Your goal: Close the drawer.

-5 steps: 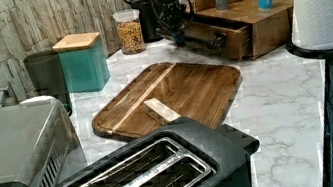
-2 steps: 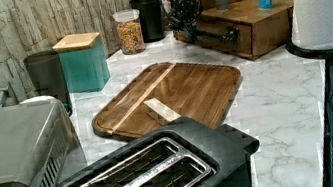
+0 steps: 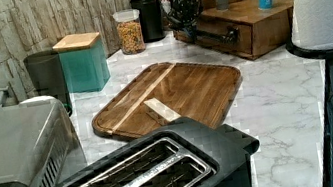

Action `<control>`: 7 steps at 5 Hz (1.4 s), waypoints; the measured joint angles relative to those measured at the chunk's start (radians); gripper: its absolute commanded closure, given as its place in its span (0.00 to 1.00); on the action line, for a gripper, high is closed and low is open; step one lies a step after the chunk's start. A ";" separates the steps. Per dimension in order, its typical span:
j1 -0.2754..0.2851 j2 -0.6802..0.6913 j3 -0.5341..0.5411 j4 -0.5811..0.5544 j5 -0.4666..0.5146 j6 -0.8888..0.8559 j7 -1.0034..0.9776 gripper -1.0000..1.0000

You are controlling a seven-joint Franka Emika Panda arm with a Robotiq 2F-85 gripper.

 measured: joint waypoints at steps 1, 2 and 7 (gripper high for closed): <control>0.009 0.000 -0.010 0.000 0.004 0.000 0.000 1.00; 0.011 0.000 -0.011 -0.002 0.003 0.004 0.000 1.00; 0.026 0.001 -0.025 -0.005 0.002 0.008 -0.001 1.00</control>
